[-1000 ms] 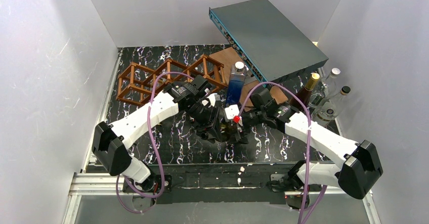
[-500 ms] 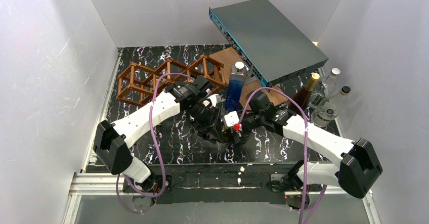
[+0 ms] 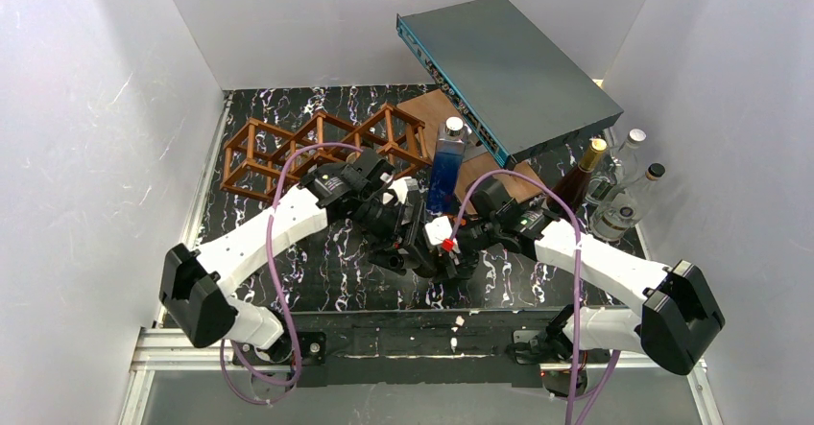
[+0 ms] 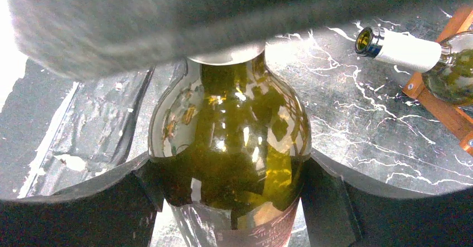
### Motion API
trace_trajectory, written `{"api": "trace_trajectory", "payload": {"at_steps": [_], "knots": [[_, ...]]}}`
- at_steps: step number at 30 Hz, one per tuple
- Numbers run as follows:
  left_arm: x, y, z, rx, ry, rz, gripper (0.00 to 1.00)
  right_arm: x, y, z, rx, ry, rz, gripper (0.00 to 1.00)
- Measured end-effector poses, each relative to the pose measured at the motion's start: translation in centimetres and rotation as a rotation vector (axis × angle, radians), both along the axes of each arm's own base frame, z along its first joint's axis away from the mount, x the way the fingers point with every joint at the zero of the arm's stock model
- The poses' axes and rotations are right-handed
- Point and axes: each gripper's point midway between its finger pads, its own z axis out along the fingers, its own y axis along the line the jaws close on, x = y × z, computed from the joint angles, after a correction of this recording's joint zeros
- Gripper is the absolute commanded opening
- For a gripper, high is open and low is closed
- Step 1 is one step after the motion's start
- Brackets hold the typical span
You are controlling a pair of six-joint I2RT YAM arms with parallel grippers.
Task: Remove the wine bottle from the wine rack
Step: Pick up the wine bottle from the wine rack.
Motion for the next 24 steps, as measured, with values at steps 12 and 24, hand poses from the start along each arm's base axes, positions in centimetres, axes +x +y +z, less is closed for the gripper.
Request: {"api": "trace_trajectory", "payload": {"at_steps": [12, 24], "knots": [[0.3, 1.2, 1.6, -0.056, -0.167, 0.03, 0.97, -0.3, -0.3, 0.1, 0.007, 0.015, 0.017, 0.19], [-0.1, 5.4, 6.2, -0.292, -0.643, 0.144, 0.98, -0.2, -1.0, 0.4, 0.026, 0.071, 0.008, 0.19]]}}
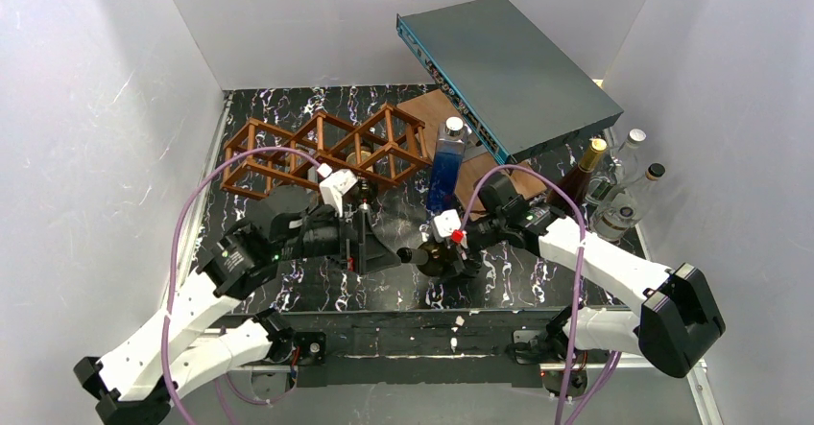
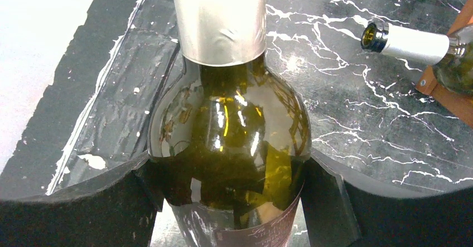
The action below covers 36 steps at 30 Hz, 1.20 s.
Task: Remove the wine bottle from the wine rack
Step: Pick up the wine bottle from the wine rack.
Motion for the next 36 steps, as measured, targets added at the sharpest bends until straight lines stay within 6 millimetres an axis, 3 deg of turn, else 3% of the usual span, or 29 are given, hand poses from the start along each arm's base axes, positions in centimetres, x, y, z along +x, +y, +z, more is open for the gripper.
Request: {"api": "trace_trajectory", "payload": {"at_steps": [15, 22, 31, 36], "knots": [[2.8, 0.3, 1.4, -0.158, -0.589, -0.019, 0.98, 0.2, -0.3, 1.4, 0.04, 0.158, -0.062, 0.19], [4.2, -2.1, 1.4, -0.151, -0.754, -0.093, 0.98, 0.5, 0.0, 2.2, 0.067, 0.194, -0.078, 0.19], [4.3, -5.1, -0.1, -0.133, -0.878, -0.182, 0.98, 0.4, 0.1, 2.7, 0.086, 0.229, -0.082, 0.19], [4.6, -6.1, -0.6, -0.139, -0.908, -0.181, 0.92, 0.3, 0.1, 2.8, 0.092, 0.242, -0.078, 0.19]]}}
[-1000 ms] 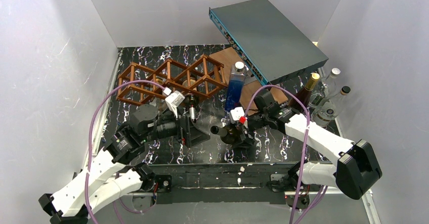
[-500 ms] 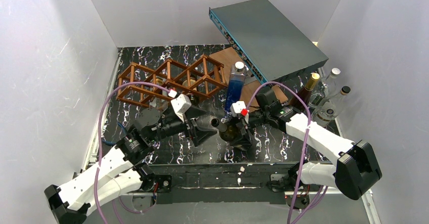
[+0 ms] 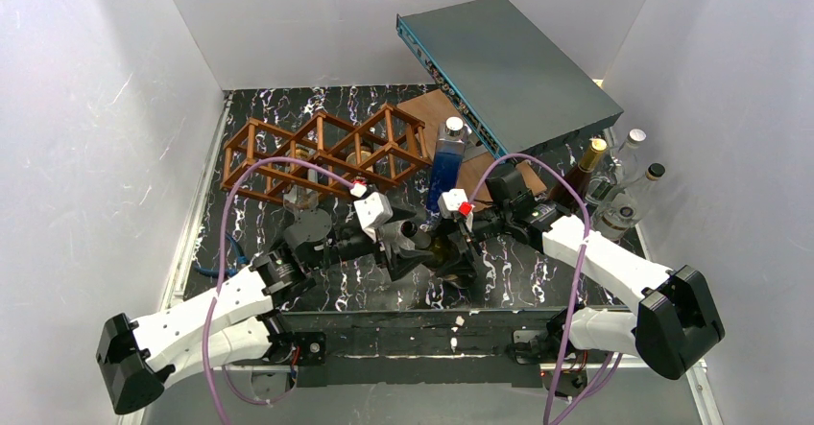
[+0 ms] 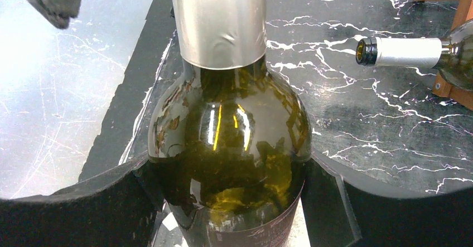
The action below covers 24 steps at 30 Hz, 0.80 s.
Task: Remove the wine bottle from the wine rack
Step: Pick up the wine bottle from the wine rack.
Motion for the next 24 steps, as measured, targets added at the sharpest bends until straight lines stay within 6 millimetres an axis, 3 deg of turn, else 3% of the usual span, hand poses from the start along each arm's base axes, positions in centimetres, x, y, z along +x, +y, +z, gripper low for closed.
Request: {"api": "trace_trajectory", "payload": {"at_steps": [12, 19, 20, 21, 22, 23, 24], "knots": [[0.4, -0.5, -0.1, -0.049, 0.012, 0.019, 0.65, -0.1, 0.0, 0.2, 0.01, 0.008, 0.006, 0.19], [0.4, -0.7, 0.0, -0.076, 0.038, 0.02, 0.6, -0.1, 0.0, 0.3, 0.015, 0.009, 0.007, 0.19], [0.4, -0.8, 0.1, -0.082, 0.04, 0.02, 0.55, 0.0, 0.0, 0.3, 0.015, 0.011, 0.005, 0.2], [0.4, -0.9, 0.2, -0.09, 0.042, 0.019, 0.43, 0.0, 0.0, 0.3, 0.015, 0.011, 0.005, 0.2], [0.4, -1.1, 0.0, -0.091, 0.052, 0.013, 0.24, 0.0, 0.0, 0.3, 0.015, 0.013, 0.005, 0.21], [0.4, -1.3, -0.1, -0.089, 0.055, 0.009, 0.11, 0.0, 0.0, 0.3, 0.015, 0.014, 0.004, 0.26], [0.3, -1.4, -0.2, -0.087, 0.057, -0.002, 0.02, 0.0, 0.0, 0.3, 0.013, 0.015, 0.0, 0.41]]}}
